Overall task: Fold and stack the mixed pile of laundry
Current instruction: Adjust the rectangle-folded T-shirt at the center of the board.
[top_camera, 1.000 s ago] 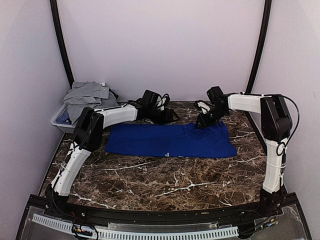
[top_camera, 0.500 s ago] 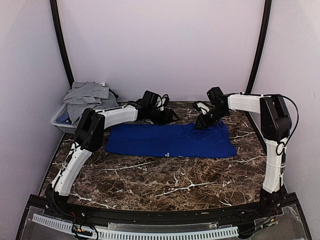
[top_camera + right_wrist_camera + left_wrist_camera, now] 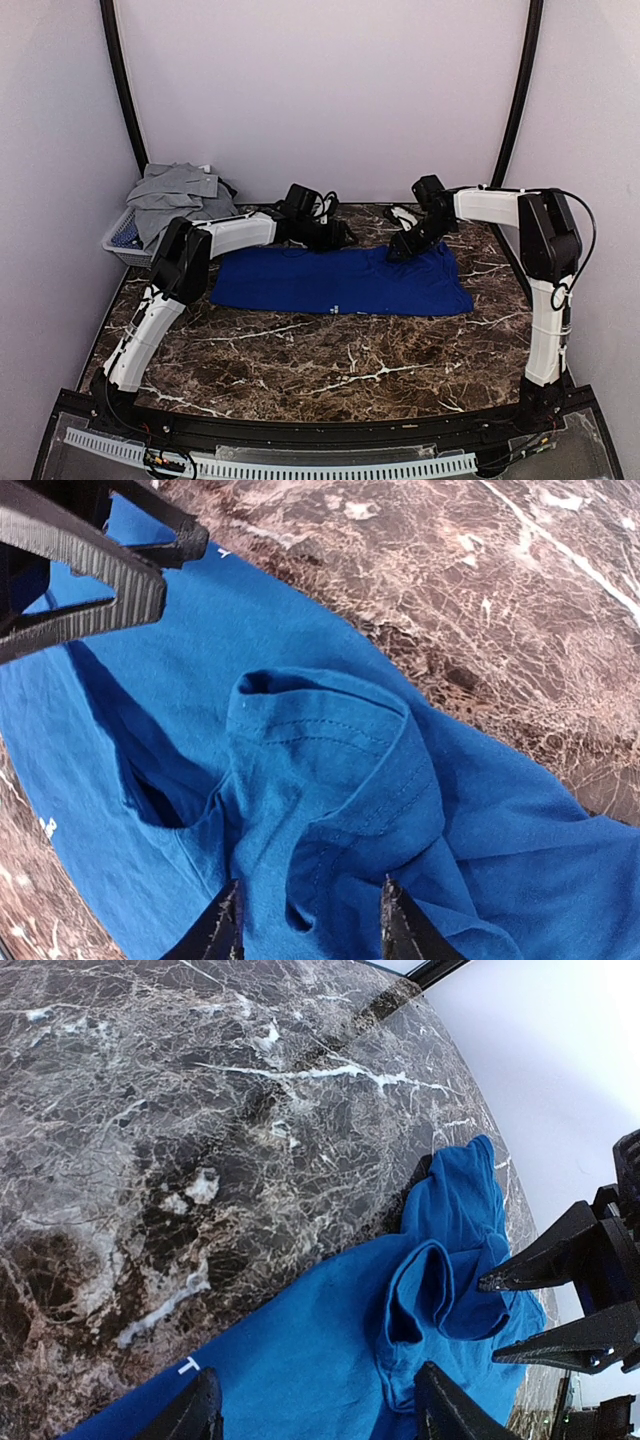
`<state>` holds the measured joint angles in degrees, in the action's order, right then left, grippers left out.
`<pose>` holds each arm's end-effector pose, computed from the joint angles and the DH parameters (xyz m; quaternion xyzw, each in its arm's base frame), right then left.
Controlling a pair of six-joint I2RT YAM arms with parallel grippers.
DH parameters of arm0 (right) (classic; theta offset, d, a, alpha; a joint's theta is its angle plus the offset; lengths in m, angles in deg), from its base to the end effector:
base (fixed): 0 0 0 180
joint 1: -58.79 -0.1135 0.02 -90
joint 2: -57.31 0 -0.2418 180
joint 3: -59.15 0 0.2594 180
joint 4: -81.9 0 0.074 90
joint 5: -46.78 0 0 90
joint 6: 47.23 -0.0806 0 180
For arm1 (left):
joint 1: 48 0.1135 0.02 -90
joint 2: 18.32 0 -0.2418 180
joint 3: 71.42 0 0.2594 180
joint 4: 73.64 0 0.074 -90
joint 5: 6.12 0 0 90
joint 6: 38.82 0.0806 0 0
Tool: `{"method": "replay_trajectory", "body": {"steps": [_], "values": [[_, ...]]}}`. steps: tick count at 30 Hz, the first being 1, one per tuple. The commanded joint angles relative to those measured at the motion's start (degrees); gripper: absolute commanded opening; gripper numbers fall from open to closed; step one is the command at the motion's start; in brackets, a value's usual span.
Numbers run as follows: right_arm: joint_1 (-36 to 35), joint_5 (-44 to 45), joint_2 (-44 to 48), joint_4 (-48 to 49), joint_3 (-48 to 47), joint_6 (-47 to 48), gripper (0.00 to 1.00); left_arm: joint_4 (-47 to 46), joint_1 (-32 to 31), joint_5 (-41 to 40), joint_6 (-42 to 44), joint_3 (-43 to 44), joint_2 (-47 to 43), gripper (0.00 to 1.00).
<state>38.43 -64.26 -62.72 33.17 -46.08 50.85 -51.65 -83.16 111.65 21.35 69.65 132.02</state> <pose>0.4196 0.1866 0.1230 -0.2756 0.9175 0.2008 0.2048 0.4774 -0.3822 0.1160 0.1569 0.8396 -0.4322 0.2892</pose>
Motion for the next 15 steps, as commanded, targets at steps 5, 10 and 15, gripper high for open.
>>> {"method": "replay_trajectory", "body": {"steps": [5, 10, 15], "values": [[-0.47, 3.25, -1.23, 0.28, -1.01, 0.88, 0.22, 0.16, 0.0, 0.94, -0.07, 1.52, -1.01, 0.64], [-0.38, 6.38, -1.28, 0.77, -2.76, 0.5, 0.0, 0.19, 0.0, 1.16, 0.38, 1.42, -1.02, 0.64], [0.8, 10.35, -1.66, 1.42, -6.57, -0.61, 0.0, -0.21, 0.0, 1.09, 0.62, 1.32, -0.93, 0.64]]}}
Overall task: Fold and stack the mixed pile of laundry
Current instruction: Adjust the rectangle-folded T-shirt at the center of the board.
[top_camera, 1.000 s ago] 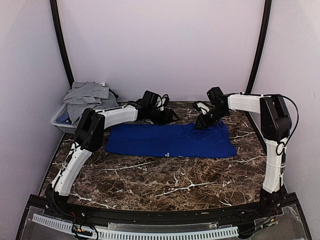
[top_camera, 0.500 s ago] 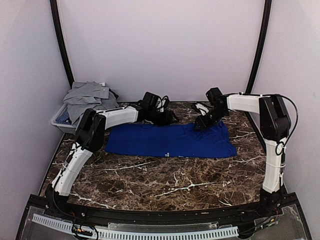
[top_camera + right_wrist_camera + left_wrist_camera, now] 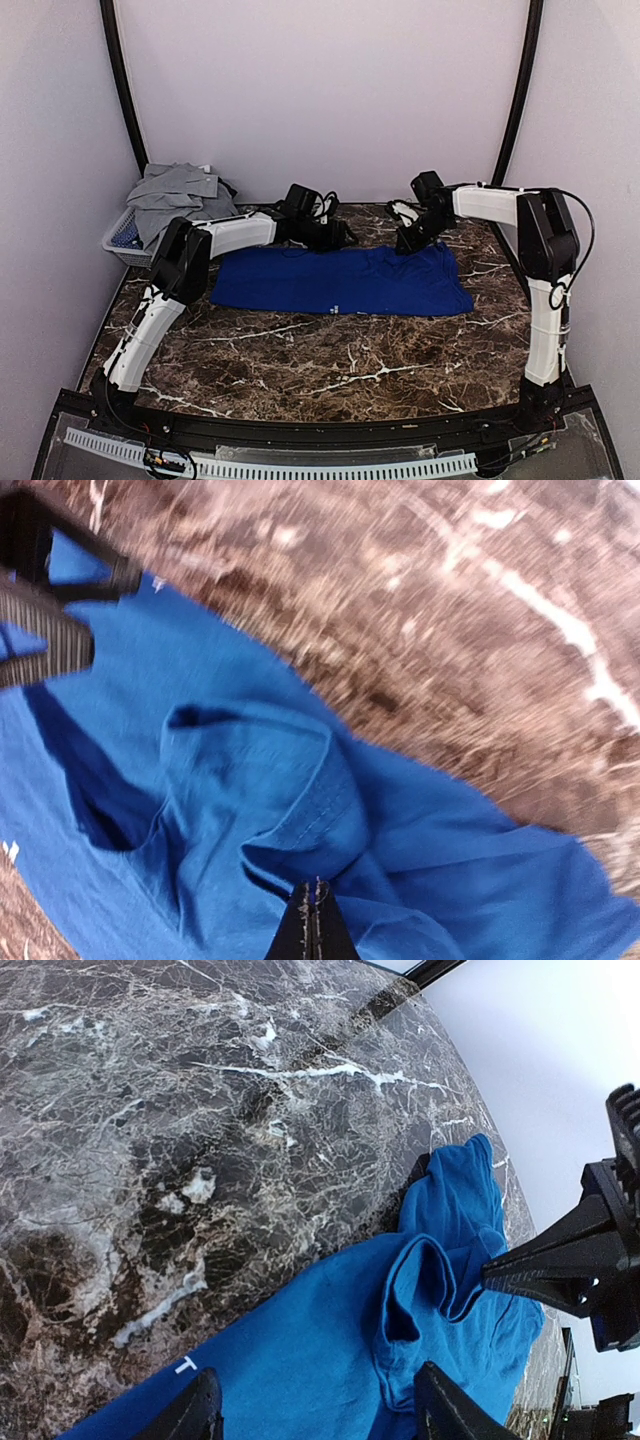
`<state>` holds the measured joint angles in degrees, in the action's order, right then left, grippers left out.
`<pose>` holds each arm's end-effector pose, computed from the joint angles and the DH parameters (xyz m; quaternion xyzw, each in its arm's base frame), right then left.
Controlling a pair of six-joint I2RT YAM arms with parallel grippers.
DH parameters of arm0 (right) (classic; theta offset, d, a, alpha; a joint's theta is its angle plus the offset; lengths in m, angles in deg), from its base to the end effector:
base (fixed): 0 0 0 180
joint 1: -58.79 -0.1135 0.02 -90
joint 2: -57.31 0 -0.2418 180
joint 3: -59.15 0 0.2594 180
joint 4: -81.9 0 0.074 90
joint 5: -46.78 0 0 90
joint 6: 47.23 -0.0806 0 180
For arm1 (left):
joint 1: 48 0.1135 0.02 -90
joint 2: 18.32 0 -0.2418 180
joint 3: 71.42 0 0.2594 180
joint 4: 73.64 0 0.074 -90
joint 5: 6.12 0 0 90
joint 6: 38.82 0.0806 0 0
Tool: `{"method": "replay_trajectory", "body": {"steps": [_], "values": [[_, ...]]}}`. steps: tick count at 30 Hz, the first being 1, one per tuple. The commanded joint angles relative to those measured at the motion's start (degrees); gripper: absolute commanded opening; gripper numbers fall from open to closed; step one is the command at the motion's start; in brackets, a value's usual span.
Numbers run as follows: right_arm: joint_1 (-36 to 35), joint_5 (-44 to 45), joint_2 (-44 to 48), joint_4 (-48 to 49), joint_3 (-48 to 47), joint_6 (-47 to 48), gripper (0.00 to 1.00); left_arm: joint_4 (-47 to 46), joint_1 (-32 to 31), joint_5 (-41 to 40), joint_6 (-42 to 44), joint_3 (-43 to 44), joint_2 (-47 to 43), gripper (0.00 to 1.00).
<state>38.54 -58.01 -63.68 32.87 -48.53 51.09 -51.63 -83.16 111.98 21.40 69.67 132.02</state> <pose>0.4314 0.1811 0.1265 -0.2674 0.9256 0.1489 0.2228 0.4770 -0.3824 0.1162 0.1586 0.8389 -0.4339 0.2878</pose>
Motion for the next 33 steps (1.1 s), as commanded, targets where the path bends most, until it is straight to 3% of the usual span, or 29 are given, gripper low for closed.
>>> {"method": "replay_trajectory", "body": {"steps": [1, 15, 19, 25, 33], "values": [[0.96, 5.18, -0.8, 1.93, -4.83, -1.09, 0.0, -0.17, 0.0, 0.67, 0.64, 1.3, -0.93, 0.64], [2.69, 12.52, -7.46, 4.73, -12.99, -0.31, 0.0, 1.49, 0.08, -1.64, 1.76, -0.05, -2.13, 0.64], [2.47, 19.03, -10.31, 1.39, -16.56, 0.23, 0.0, 2.07, 0.21, -2.98, 2.5, -1.22, -3.26, 0.64], [0.82, 16.1, -2.47, 3.53, -8.5, 0.08, 0.0, 2.31, 0.89, -3.51, 2.12, -2.58, -5.26, 0.64], [-2.39, 11.16, 6.31, 2.59, 0.18, -2.51, 0.0, 1.97, 1.59, -6.07, 3.23, -10.63, -11.21, 0.67]]}}
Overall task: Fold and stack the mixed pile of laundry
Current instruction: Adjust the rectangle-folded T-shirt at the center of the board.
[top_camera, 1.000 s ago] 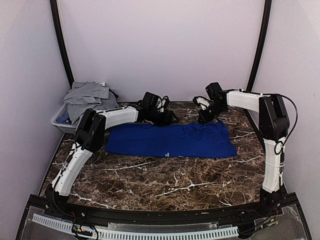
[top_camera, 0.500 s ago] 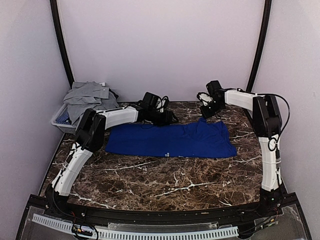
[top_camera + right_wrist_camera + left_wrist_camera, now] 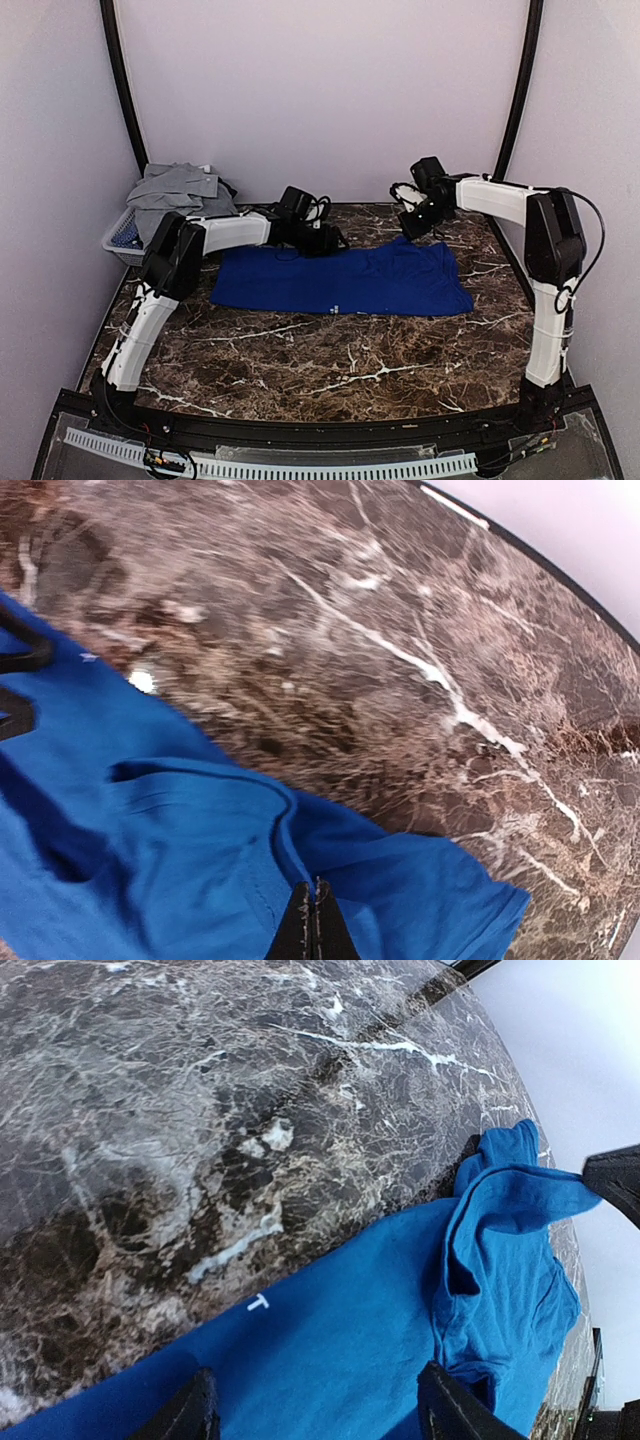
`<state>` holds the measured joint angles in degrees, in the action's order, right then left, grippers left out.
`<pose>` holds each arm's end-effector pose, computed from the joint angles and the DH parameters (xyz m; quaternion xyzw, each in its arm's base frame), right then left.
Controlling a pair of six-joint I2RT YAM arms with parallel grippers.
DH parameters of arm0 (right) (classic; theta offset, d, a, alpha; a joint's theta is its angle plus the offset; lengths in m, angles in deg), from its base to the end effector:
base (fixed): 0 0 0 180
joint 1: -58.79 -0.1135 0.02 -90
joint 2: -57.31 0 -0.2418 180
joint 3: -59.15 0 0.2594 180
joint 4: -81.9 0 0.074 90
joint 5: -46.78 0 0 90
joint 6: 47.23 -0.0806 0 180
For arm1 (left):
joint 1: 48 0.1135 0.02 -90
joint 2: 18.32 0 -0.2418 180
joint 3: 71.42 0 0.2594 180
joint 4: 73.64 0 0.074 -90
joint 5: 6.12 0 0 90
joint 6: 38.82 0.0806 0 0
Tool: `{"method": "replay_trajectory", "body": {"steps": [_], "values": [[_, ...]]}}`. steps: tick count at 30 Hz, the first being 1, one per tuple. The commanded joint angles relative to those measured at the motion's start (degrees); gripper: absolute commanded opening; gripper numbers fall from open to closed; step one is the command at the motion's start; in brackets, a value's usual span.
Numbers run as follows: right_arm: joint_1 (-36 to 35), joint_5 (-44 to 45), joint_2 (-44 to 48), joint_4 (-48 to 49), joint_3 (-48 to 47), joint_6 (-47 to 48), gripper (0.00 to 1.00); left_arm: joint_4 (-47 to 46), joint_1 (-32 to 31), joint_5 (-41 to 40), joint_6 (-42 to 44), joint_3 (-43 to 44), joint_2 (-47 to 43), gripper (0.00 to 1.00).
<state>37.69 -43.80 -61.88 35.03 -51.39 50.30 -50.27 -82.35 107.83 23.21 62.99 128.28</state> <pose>0.4493 0.1742 0.1581 -0.2376 0.9250 0.0398 0.2937 0.4732 -0.3630 0.1060 0.1432 0.8633 -0.3894 0.2874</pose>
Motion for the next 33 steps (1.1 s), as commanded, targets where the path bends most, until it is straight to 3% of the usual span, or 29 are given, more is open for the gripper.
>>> {"method": "replay_trajectory", "body": {"steps": [1, 9, 16, 24, 25, 29, 31, 33], "values": [[-1.83, -3.49, 5.11, 0.42, 4.47, -2.07, 0.0, 0.54, 0.95, -2.18, 1.46, -4.74, -8.0, 0.67], [-5.48, -6.18, 9.29, 1.07, 13.49, -5.12, 0.0, -2.3, 1.9, -2.76, 1.37, -14.54, -14.11, 0.68], [-6.76, -10.31, 13.5, 3.33, 22.48, -8.54, 0.0, -3.43, 2.08, -3.86, 1.65, -18.9, -17.43, 0.68], [-7.37, -9.24, 17.52, 5.09, 29.46, -12.95, 0.0, -3.61, 2.27, -6.36, 2.35, -23.91, -21.83, 0.68], [-7.33, -8.9, 16.77, 4.66, 29.06, -13.14, 0.04, -3.46, 2.27, -6.45, 2.55, -24.4, -22.16, 0.68], [-7.37, -9.34, 16.03, 3.25, 27.39, -14.36, 0.42, -2.13, 2.31, -6.73, 3.88, -25.5, -22.97, 0.69], [-7.12, -9.35, 18.25, 3.71, 27.25, -15.1, 0.53, -0.56, 2.27, -7.78, 5.36, -26.3, -23.73, 0.71], [-6.31, -10.58, 20.35, 4.51, 27.0, -16.06, 0.58, 1.29, 2.38, -9.95, 6.79, -26.99, -24.72, 0.73]]}}
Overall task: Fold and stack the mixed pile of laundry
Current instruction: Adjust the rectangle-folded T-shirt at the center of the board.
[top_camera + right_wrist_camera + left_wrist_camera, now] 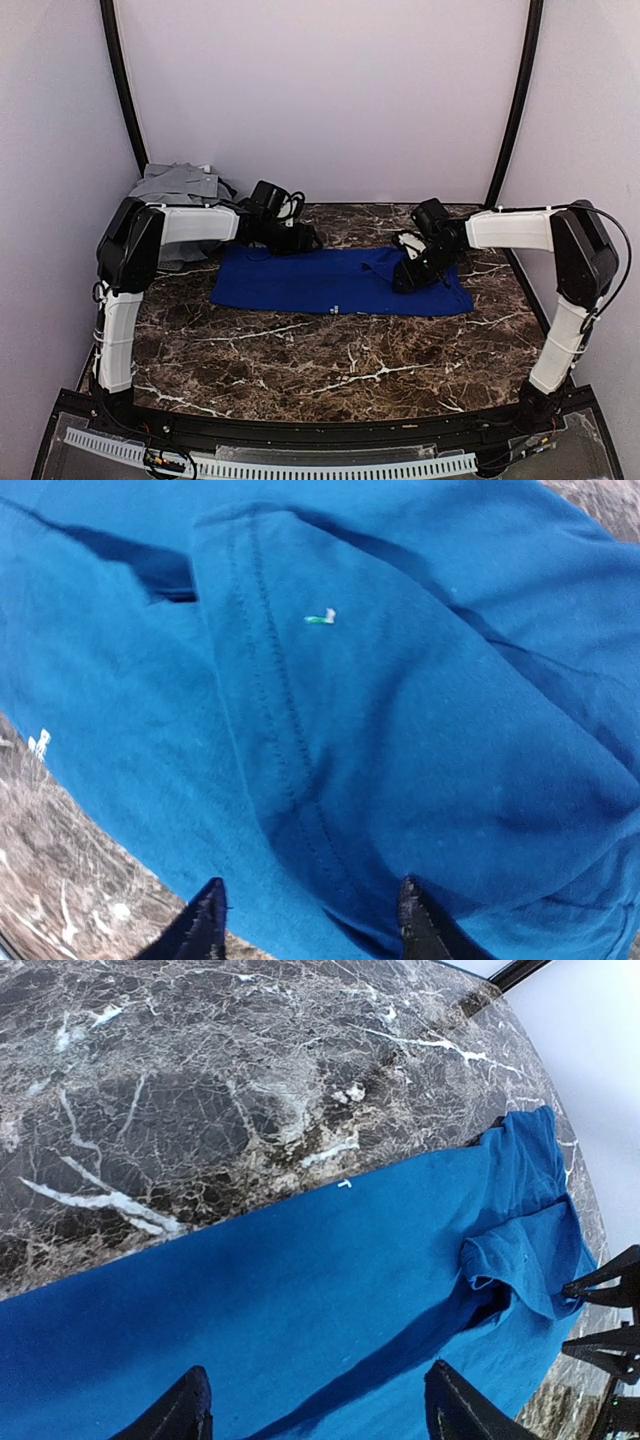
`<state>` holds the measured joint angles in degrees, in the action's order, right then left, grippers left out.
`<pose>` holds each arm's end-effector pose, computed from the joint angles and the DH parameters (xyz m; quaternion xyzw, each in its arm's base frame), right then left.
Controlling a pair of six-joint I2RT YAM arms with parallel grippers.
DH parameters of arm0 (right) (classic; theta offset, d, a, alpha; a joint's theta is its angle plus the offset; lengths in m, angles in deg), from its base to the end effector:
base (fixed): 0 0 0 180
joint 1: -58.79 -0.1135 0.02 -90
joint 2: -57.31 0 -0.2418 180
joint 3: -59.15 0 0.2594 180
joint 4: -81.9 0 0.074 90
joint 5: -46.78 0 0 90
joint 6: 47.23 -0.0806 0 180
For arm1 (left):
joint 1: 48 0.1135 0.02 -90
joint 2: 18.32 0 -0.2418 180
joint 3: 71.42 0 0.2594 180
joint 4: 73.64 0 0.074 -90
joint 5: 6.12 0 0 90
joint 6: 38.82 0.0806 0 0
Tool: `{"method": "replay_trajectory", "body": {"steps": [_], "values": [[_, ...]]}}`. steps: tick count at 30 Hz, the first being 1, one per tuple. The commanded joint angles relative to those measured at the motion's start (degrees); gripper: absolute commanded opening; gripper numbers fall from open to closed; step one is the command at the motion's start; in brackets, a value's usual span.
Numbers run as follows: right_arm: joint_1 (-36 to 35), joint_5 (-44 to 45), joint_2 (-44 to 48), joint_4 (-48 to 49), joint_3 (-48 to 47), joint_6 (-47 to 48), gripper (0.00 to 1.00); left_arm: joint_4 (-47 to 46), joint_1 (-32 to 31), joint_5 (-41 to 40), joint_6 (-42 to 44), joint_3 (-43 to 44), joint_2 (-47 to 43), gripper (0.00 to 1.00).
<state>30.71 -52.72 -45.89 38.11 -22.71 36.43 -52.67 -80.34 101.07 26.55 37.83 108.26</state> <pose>0.3302 0.1913 0.1153 -0.2010 0.9524 0.1407 0.1811 0.4352 -0.3038 0.1368 0.1248 0.8834 -0.3238 0.3148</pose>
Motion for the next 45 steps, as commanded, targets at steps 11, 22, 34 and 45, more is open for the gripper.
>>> {"method": "replay_trajectory", "body": {"steps": [11, 22, 34, 45], "values": [[3.09, -3.96, -2.36, 0.36, -7.95, -4.93, 0.57, 13.75, 3.05, -13.16, 8.56, -0.92, -6.27, 0.73], [0.19, -11.3, 2.82, 2.81, 3.04, -3.74, 0.54, 9.24, 3.97, -4.62, 5.76, -2.81, -6.72, 0.7], [-0.64, -10.59, 0.37, 5.91, 5.94, -5.83, 0.58, -10.04, -4.55, 13.29, -2.76, 5.71, 1.42, 0.57], [-0.75, -9.72, 2.43, 6.8, 7.79, -7.27, 0.61, -0.77, -8.72, 14.92, -5.62, 32.96, 24.68, 0.47]]}}
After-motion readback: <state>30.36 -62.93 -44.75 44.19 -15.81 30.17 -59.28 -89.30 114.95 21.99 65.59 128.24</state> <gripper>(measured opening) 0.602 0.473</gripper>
